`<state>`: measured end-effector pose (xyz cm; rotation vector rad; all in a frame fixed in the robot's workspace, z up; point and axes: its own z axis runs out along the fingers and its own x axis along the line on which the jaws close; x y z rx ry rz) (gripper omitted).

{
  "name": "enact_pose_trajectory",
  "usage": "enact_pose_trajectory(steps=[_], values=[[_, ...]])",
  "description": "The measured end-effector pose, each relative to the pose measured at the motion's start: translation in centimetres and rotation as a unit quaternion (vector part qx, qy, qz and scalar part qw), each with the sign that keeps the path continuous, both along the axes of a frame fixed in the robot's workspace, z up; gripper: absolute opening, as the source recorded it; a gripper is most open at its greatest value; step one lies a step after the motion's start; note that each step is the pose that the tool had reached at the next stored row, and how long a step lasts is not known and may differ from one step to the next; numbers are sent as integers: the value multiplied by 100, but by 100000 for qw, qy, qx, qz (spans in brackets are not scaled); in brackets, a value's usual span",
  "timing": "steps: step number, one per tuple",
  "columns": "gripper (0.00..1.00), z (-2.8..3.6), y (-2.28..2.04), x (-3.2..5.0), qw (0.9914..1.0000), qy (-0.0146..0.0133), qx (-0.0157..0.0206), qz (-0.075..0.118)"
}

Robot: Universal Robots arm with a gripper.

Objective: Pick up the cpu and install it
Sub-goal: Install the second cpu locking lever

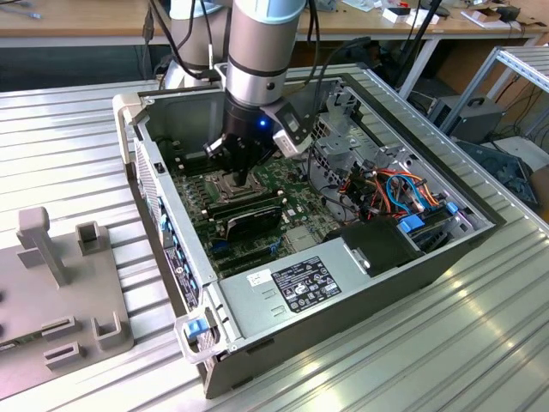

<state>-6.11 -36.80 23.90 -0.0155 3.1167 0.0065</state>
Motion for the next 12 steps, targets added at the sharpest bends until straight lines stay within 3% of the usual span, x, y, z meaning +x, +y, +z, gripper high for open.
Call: enact_pose_trajectory(steps=[4, 12], values=[[11, -42, 0, -22, 100000, -6, 6, 2], [11, -51, 0, -25, 100000, -2, 1, 2]])
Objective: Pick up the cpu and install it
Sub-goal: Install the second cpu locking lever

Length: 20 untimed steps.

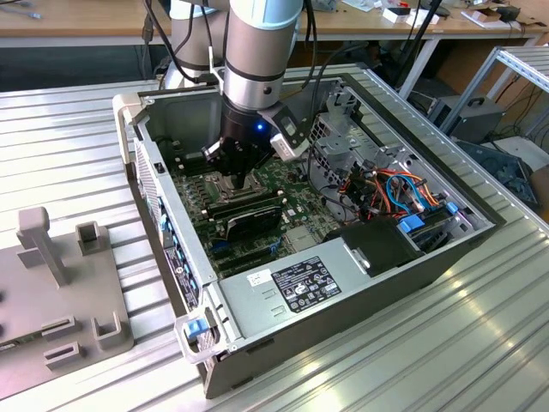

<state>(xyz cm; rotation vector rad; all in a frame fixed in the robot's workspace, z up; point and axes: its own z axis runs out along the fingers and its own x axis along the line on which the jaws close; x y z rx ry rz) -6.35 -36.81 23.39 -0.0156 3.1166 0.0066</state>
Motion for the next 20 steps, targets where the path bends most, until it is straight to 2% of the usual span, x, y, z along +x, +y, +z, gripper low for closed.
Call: enact_pose_trajectory(steps=[10, 12, 20], values=[[11, 0, -11, -9, 100000, 1, 3, -2], [11, 3, -13, -9, 100000, -1, 121, 0], [11, 58, -20, -8, 100000, -2, 279, 7]])
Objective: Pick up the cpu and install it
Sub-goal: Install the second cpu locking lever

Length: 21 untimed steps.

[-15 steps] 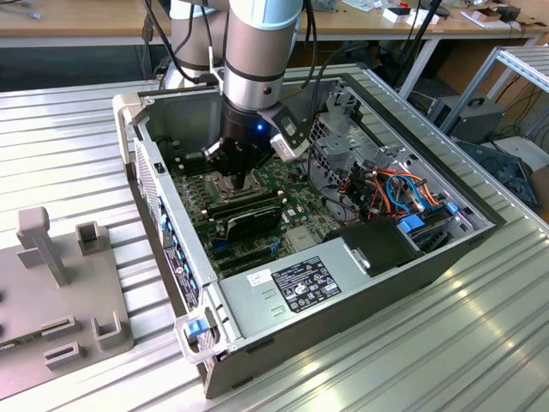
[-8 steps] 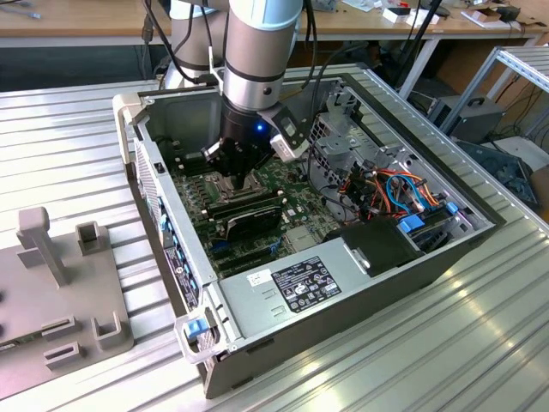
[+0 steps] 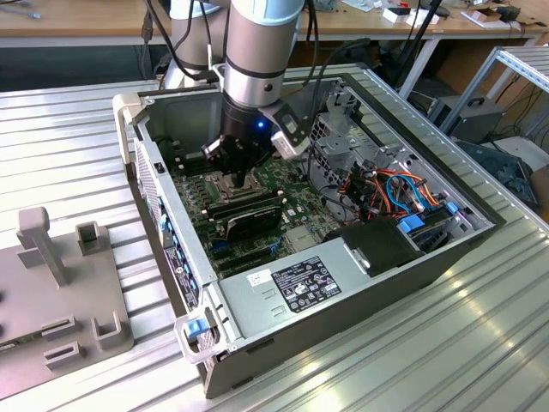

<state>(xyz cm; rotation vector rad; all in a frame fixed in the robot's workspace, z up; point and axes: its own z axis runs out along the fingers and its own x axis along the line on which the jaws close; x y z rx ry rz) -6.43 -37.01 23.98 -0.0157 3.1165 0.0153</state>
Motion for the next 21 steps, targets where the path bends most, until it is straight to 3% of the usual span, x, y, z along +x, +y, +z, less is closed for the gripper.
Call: enact_pose_trajectory(steps=[5, 11, 21], values=[[11, 2, -36, -1, 100000, 3, 91, -7], [11, -1, -39, -54, 99997, -224, 740, -9], [11, -106, -39, -103, 99997, -272, 771, -4]])
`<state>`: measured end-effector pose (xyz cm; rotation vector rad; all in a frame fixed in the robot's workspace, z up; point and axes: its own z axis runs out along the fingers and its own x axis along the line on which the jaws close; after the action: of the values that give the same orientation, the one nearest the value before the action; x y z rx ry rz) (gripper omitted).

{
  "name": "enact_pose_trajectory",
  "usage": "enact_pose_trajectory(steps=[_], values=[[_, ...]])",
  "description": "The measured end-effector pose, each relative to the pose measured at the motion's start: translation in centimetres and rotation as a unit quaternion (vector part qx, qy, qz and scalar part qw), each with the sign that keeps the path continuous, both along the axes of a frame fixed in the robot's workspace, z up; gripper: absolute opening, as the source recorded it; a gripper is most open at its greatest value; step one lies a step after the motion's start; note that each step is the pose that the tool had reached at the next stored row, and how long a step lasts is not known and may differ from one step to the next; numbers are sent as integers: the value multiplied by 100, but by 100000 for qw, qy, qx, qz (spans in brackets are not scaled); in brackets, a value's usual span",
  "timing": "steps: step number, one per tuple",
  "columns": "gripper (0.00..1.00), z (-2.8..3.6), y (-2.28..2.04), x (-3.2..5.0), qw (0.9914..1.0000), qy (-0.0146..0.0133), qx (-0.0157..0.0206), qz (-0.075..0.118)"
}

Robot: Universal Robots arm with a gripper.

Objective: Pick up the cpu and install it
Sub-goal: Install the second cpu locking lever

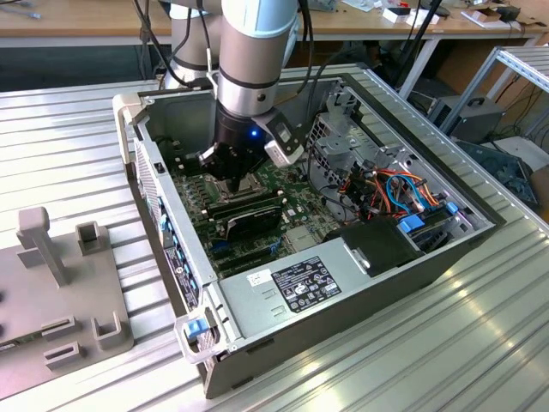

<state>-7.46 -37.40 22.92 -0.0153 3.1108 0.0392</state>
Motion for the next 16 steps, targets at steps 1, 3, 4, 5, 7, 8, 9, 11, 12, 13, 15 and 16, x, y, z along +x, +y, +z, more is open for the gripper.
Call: enact_pose_trajectory(steps=[1, 3, 4, 5, 7, 8, 9, 11, 12, 13, 15, 16], values=[[11, -7, 0, -2, 100000, -2, 1, 3], [11, -18, 0, -6, 100000, 3, 18, 0], [11, -19, 0, -6, 100000, 7, 66, -3], [11, -20, 0, -9, 100000, -12, 204, -3], [11, -23, 0, -26, 99999, -67, 417, -1], [11, -25, 0, -46, 99999, -94, 535, -4], [11, -28, 0, -59, 99998, -114, 602, -2], [11, -32, 0, -68, 99998, -117, 618, -2], [11, -33, -1, -70, 99998, -117, 615, 2], [11, -35, -1, -72, 99998, -115, 613, 1], [11, -39, -2, -79, 99998, -114, 609, -5], [11, -42, -3, -82, 99998, -104, 601, -1]])
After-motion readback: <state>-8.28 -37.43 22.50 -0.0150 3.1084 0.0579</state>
